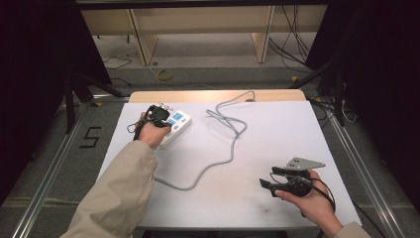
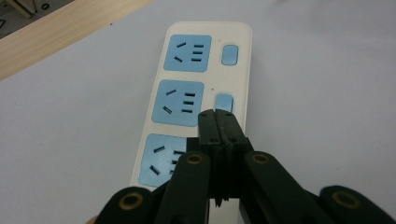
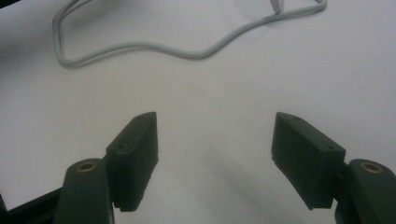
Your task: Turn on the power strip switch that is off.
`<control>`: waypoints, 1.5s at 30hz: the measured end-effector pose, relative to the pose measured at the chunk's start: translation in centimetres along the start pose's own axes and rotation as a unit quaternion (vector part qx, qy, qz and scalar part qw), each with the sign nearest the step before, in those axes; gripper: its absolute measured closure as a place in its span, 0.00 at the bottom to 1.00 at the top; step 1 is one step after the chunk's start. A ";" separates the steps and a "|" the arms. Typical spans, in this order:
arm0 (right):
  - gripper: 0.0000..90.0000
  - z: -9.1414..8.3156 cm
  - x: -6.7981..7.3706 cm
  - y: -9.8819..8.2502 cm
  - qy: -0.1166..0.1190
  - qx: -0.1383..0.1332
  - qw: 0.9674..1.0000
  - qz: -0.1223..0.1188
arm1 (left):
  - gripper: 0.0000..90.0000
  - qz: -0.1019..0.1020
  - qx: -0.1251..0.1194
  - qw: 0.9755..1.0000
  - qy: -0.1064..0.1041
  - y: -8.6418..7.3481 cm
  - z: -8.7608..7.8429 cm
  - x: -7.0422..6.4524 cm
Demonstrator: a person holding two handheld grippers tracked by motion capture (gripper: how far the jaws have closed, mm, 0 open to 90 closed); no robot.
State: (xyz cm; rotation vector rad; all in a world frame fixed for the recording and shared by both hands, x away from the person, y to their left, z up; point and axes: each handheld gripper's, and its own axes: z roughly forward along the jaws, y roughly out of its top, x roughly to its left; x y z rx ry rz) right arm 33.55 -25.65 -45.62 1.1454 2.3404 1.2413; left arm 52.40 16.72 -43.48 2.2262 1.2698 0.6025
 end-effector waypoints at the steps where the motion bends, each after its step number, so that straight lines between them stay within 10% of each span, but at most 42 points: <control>1: 0.36 0.0 0.0 0.0 0.000 0.000 1.000 0.000 | 1.00 -0.002 0.002 1.000 0.000 0.0 0.1 0.1; 45: 0.36 0.1 0.0 -0.1 0.003 0.004 1.000 0.001 | 1.00 0.010 0.012 1.000 -0.001 2.0 0.9 -0.2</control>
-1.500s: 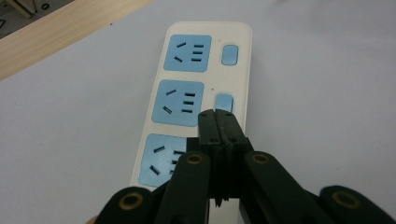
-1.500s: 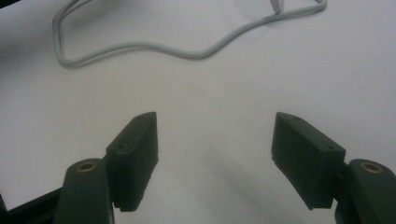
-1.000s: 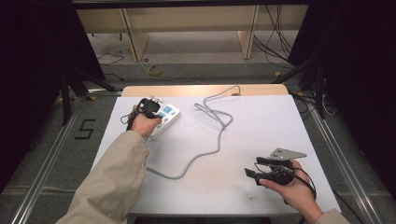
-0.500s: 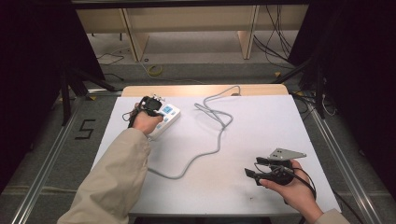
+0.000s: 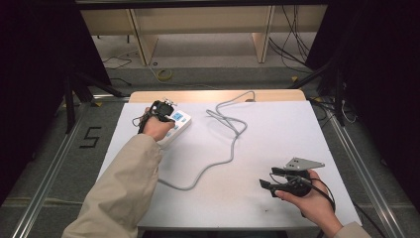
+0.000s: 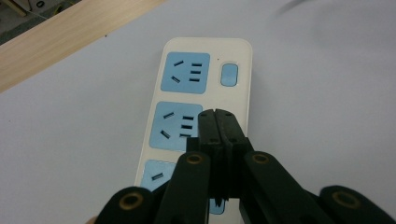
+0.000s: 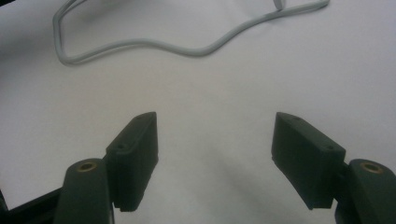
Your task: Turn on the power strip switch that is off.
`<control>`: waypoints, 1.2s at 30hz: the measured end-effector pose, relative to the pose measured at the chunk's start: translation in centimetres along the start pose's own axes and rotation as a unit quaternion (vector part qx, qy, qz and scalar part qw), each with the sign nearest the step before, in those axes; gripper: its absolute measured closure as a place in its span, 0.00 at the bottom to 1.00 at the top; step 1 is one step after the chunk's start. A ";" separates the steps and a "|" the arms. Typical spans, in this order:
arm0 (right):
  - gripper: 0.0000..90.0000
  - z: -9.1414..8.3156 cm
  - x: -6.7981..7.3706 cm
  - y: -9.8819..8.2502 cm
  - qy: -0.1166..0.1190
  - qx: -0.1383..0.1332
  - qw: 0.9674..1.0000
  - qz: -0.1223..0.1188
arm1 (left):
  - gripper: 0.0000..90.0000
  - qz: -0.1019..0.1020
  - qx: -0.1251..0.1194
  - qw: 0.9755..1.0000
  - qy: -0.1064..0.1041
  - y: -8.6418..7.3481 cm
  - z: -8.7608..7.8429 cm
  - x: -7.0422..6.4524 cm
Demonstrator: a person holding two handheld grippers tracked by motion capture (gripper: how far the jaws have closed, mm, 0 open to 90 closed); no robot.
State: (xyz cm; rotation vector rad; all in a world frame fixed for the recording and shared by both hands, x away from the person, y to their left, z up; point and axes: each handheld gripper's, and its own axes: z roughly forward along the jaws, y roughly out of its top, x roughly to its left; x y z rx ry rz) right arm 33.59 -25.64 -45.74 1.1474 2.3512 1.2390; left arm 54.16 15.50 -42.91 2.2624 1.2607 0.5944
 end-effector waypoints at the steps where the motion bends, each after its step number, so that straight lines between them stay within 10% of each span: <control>1: 0.36 0.0 0.0 0.0 0.000 0.000 1.000 0.000 | 1.00 0.002 0.000 1.000 0.001 0.1 0.0 0.0; 36: 0.36 0.0 0.0 0.0 0.002 0.001 1.000 -0.002 | 1.00 0.005 0.020 1.000 0.000 0.6 1.4 0.2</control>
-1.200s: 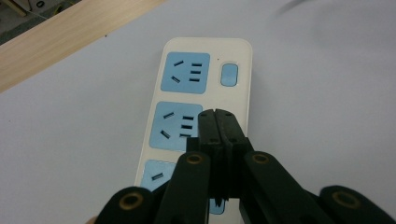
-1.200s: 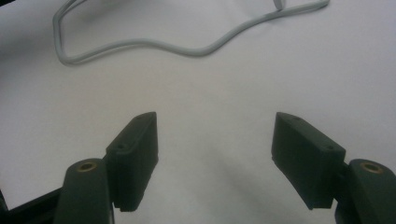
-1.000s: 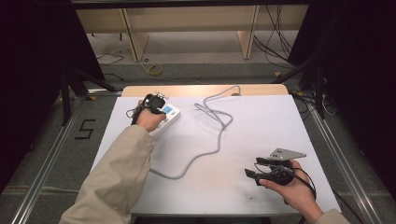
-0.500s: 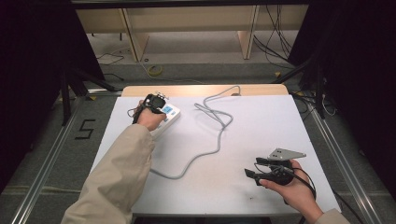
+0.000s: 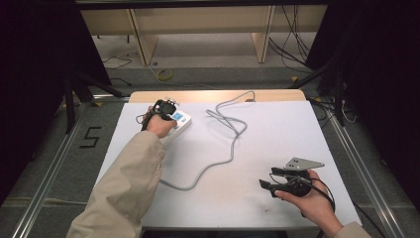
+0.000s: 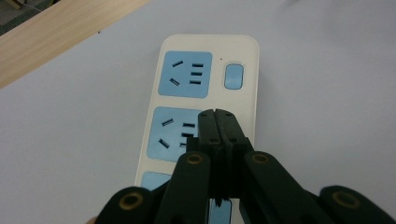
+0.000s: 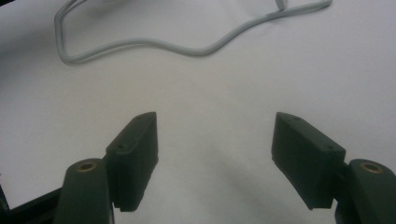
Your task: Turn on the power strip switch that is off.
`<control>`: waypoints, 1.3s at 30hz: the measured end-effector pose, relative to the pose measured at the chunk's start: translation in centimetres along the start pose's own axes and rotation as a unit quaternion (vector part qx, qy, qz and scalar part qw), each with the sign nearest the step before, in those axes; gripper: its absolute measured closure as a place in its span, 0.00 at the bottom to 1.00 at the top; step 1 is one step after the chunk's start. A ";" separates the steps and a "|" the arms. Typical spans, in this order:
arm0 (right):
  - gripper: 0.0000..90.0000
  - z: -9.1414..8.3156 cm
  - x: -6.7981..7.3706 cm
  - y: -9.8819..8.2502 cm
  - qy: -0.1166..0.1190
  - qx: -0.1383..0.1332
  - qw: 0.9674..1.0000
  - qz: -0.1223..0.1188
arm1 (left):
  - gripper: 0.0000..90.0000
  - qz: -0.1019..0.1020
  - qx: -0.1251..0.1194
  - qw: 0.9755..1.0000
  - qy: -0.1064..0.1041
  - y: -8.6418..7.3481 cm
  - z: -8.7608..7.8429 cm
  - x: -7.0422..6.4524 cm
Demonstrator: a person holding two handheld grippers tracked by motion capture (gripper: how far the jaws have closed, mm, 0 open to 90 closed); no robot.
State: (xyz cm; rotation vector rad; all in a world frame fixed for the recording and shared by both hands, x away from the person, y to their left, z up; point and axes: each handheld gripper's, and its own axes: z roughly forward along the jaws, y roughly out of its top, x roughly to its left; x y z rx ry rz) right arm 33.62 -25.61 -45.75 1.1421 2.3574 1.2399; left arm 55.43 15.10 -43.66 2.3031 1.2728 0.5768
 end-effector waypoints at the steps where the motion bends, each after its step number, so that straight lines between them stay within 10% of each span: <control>1: 0.36 0.0 0.0 0.0 0.000 0.001 1.000 0.000 | 1.00 -0.001 -0.001 1.000 0.000 0.0 0.1 0.0; 39: 0.35 0.0 0.1 0.0 0.001 0.004 1.000 -0.003 | 1.00 0.011 0.021 1.000 -0.006 0.7 0.9 -0.5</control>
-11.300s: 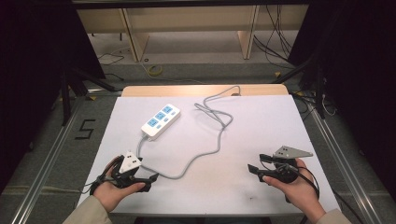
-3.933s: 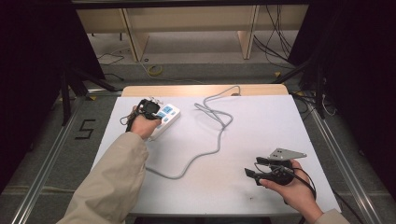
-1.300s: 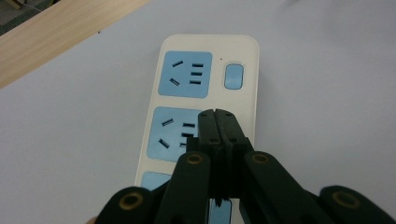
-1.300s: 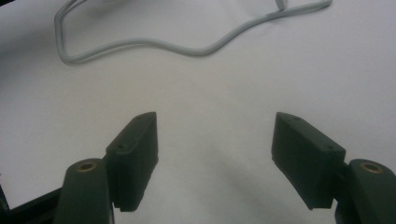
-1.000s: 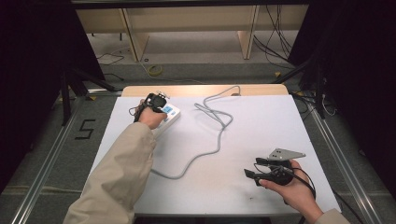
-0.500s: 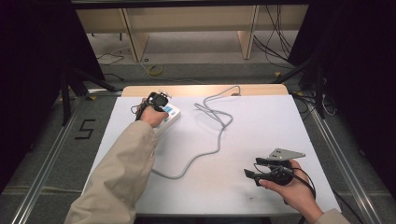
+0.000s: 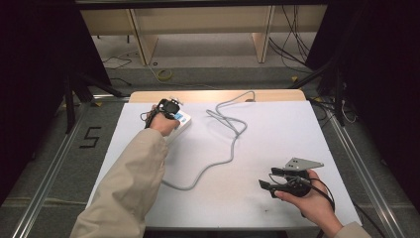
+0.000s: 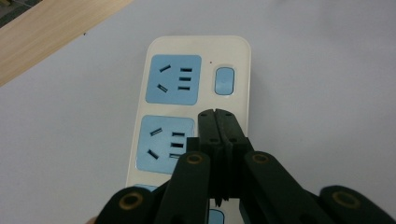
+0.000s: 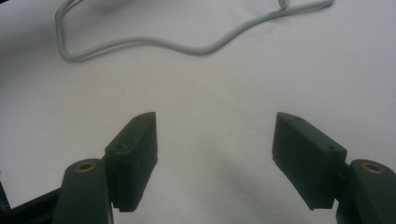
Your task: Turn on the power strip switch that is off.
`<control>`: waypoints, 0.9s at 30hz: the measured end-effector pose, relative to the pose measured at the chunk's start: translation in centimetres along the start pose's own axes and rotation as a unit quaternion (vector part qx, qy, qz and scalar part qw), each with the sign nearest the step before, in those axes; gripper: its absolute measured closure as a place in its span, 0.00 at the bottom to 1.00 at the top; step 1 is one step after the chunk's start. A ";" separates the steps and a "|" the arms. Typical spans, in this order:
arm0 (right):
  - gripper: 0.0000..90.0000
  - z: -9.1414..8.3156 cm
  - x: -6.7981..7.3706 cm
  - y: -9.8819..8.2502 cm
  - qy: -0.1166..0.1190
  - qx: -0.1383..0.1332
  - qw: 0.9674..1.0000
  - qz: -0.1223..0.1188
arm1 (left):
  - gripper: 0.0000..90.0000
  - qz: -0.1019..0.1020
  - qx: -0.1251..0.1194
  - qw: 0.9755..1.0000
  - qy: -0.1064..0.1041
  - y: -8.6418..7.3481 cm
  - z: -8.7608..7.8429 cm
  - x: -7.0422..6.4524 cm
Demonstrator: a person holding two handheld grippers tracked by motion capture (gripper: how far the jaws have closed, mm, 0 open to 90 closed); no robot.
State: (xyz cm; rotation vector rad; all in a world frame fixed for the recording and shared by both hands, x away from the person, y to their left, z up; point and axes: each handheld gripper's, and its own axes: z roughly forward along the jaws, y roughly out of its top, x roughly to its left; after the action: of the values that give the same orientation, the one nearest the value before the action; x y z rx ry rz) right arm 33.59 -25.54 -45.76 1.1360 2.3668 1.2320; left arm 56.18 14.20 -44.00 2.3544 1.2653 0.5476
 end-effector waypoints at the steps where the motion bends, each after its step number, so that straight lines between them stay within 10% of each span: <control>1: 0.35 0.0 0.0 0.0 0.000 0.000 1.000 0.000 | 1.00 0.001 0.002 1.000 0.001 0.0 0.1 0.0; 27: 0.35 0.0 0.1 0.0 0.002 0.002 1.000 0.000 | 1.00 0.006 0.014 1.000 0.004 0.1 0.3 -0.2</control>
State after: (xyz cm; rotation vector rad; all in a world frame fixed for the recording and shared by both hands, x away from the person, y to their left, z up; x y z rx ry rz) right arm 33.56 -25.48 -45.73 1.1354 2.3742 1.2300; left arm 56.26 13.92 -44.25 2.3871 1.2704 0.5462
